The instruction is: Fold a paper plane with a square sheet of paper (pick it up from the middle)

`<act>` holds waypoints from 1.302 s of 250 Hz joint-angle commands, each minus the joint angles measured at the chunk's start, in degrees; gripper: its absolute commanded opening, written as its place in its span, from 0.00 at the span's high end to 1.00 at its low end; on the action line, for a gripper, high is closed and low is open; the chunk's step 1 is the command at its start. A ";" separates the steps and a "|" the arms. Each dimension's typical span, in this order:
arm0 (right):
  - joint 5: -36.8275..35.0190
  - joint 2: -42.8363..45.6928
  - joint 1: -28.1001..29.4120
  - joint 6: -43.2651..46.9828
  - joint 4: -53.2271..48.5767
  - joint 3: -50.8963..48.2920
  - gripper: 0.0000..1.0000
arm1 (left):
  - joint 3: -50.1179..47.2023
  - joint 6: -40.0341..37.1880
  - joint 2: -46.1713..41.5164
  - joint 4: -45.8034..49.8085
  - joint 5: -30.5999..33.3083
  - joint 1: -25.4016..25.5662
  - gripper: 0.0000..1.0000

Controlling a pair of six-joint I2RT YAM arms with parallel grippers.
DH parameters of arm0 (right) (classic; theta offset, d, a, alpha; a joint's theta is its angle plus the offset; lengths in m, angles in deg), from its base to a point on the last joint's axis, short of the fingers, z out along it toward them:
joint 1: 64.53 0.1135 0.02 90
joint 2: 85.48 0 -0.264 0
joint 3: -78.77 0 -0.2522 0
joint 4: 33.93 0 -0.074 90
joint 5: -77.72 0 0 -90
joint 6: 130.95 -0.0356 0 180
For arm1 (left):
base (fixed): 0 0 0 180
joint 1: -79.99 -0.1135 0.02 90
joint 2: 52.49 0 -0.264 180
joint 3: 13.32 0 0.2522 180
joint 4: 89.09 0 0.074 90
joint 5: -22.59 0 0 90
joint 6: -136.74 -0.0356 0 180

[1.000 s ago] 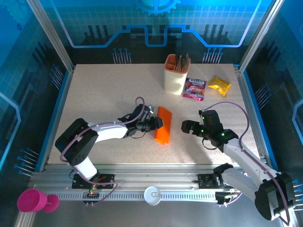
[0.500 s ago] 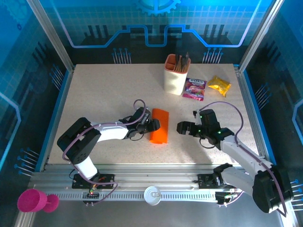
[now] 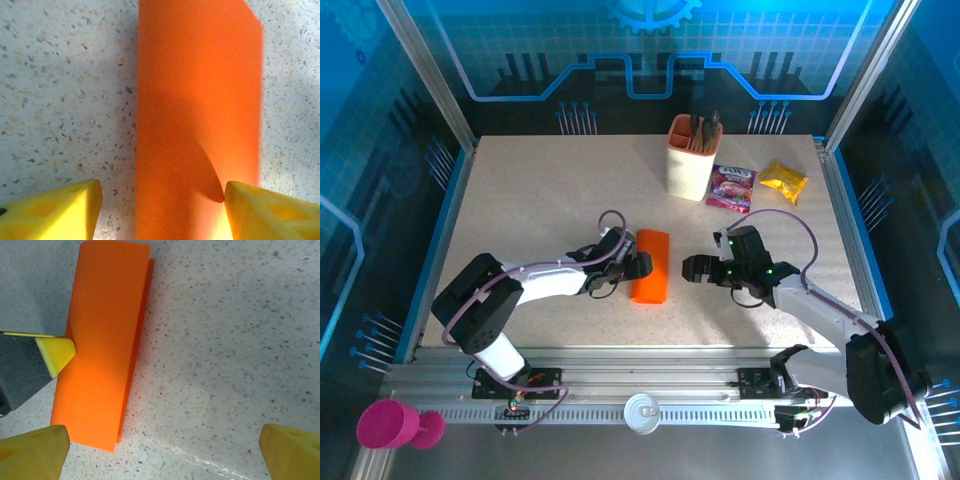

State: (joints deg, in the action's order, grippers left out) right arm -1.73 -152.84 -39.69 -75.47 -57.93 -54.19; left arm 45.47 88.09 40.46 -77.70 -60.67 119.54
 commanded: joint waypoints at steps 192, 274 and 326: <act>4.68 -17.20 3.80 -6.03 9.52 8.97 0.16 | -0.12 -5.12 -1.54 4.12 5.47 -1.49 0.32; 6.13 -21.10 3.28 -8.41 13.34 10.32 0.28 | 0.75 -8.53 -0.39 4.37 2.84 -1.49 0.31; 6.66 -22.45 3.13 -9.24 14.19 10.80 0.35 | 1.02 -8.52 0.79 4.00 1.52 -1.49 0.31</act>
State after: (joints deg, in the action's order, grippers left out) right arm 3.47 -174.02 -36.45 -83.60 -45.36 -45.25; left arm 45.47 80.94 40.04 -74.29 -57.61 118.34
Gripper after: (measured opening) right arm 0.657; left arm 0.688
